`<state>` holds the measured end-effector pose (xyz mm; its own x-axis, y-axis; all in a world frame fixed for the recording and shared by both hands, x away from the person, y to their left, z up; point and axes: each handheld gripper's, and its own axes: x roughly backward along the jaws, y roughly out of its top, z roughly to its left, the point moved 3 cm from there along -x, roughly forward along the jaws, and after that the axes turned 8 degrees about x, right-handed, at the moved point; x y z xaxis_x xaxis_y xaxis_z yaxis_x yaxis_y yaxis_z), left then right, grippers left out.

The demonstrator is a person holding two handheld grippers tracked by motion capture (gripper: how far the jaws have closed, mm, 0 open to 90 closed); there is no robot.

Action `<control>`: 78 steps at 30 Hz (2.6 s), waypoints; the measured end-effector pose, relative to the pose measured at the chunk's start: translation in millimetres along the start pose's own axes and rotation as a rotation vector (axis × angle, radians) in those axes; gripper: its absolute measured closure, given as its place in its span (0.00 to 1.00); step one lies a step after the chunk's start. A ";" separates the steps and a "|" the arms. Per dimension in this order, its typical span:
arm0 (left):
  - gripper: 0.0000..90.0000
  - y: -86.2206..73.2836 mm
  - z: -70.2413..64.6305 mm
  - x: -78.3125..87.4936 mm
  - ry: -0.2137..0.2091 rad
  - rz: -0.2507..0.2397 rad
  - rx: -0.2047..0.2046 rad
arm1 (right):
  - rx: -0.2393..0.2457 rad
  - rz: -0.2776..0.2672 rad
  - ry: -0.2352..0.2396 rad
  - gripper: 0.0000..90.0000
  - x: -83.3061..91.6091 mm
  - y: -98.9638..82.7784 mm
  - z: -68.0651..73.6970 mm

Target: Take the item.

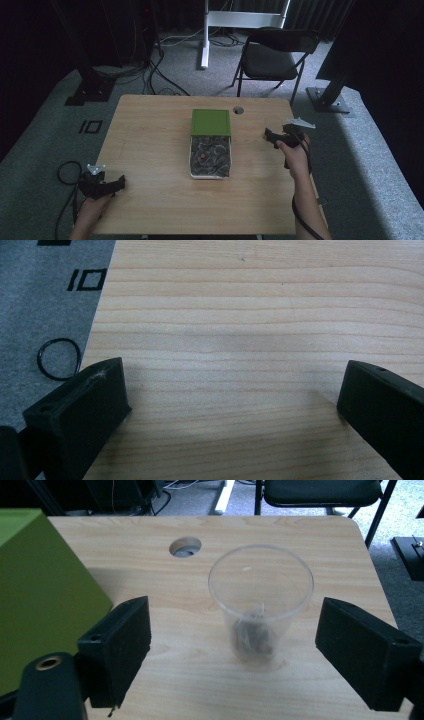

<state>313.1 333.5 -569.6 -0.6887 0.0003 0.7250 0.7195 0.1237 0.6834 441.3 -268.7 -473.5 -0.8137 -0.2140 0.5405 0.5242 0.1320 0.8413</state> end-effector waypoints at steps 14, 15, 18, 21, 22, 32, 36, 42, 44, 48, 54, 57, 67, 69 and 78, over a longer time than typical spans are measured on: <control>0.00 0.0 0.0 0.0 0.000 0.000 0.000 | 0.040 0.048 0.014 0.16 9.2 -38.9 4.9; 0.00 0.0 0.0 0.0 0.000 0.000 0.000 | 0.046 0.058 0.016 0.16 9.5 -41.9 5.5; 0.00 0.0 0.0 0.0 0.000 0.000 0.000 | 0.073 0.080 0.024 0.16 10.1 -49.7 8.3; 0.00 0.0 0.0 0.0 0.000 0.000 0.000 | 0.056 0.066 0.034 0.16 11.5 -54.0 10.7; 0.00 0.0 0.0 0.0 0.000 0.000 0.000 | 0.054 0.068 0.037 0.16 11.8 -55.6 11.9; 0.00 0.0 0.0 0.0 0.000 0.000 0.000 | 0.069 0.069 0.060 0.16 16.8 -70.9 19.2; 0.00 0.0 0.0 0.0 0.000 0.000 0.000 | 0.078 0.075 0.061 0.16 19.6 -76.6 19.8; 0.00 0.0 0.0 0.0 0.000 0.000 0.000 | 0.086 0.097 0.062 0.16 23.3 -89.4 19.8; 0.00 0.0 0.0 0.0 0.000 0.000 0.000 | 0.092 0.103 0.064 0.16 24.9 -93.6 20.3; 0.00 0.0 0.0 -0.1 0.000 -0.001 0.000 | 0.120 0.119 0.095 0.16 30.2 -101.4 23.0; 0.00 0.0 0.1 0.0 0.001 0.001 -0.001 | 0.136 0.126 0.100 0.16 39.2 -109.9 22.4; 0.00 0.0 0.1 0.0 0.001 0.000 -0.001 | 0.146 0.130 0.105 0.16 42.5 -115.2 22.5; 0.00 0.0 0.1 0.0 0.001 0.001 -0.002 | 0.215 0.167 0.129 0.16 52.9 -135.0 21.4; 0.00 0.0 0.1 0.0 0.001 0.001 -0.002 | 0.224 0.178 0.126 0.16 56.3 -139.6 20.8; 0.00 0.0 0.1 0.0 0.001 0.001 -0.002 | 0.281 0.197 0.151 0.16 66.3 -154.6 22.5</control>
<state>313.1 333.5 -569.6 -0.6882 -0.0004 0.7255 0.7201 0.1222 0.6831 300.7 -281.5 -567.7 -0.6469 -0.2960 0.7028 0.5600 0.4412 0.7013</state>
